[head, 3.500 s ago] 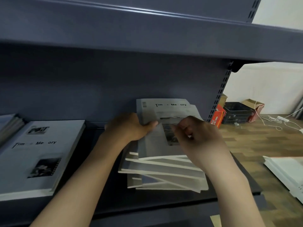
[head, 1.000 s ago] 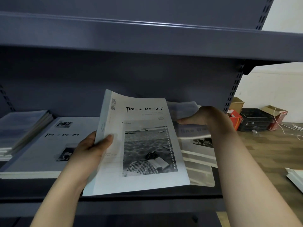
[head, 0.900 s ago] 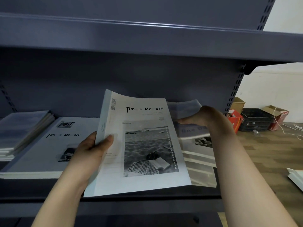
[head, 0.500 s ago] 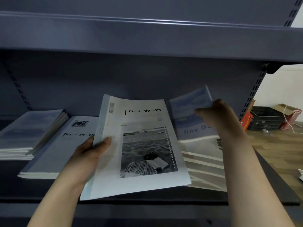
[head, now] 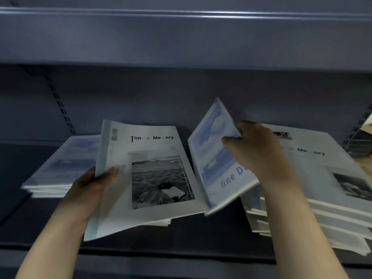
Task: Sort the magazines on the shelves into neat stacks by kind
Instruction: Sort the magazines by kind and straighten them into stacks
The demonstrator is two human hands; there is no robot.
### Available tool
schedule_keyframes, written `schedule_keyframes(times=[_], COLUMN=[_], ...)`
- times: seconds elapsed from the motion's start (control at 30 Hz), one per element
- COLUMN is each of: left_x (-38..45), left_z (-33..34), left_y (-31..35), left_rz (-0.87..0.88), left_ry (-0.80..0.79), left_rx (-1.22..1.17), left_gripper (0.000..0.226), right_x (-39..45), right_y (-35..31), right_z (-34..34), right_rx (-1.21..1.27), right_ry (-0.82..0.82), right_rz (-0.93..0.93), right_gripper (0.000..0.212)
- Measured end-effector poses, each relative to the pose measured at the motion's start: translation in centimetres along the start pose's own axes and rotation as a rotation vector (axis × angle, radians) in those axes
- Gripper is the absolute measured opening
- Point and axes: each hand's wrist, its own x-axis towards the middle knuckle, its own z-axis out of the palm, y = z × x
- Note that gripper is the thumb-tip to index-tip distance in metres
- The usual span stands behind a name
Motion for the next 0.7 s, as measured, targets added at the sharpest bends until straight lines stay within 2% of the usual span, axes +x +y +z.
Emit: schedule_keyframes(times=[0.1, 0.27, 0.5, 0.6, 0.7], left_x=[1.0, 2.8, 6.9, 8.1, 8.8], left_z=[-1.8, -3.8, -2.9, -1.5, -1.1], left_y=[-0.1, -0.2, 0.7, 0.1, -1.0], left_rz=[0.009, 0.104, 0.144, 0.203, 0.193], left_ry=[0.02, -0.006, -0.129, -0.173, -0.117], left_rx=[0.034, 0.204, 0.511, 0.73, 0.911], left_gripper=[0.022, 0.015, 0.011, 0.019, 0.031], right_x=[-0.3, -1.0, -1.8, -2.1, -2.5], right_y=[-1.4, -3.9, -5.5, -5.8, -5.8], right_z=[1.6, 2.9, 3.9, 4.2, 4.5], right_rx=[-0.057, -0.165, -0.271, -0.299, -0.298], right_ry=[0.011, 0.04, 0.076, 0.087, 0.095], right_rz=[0.015, 0.015, 0.088, 0.114, 0.135], right_gripper=[0.023, 0.008, 0.025, 0.027, 0.027])
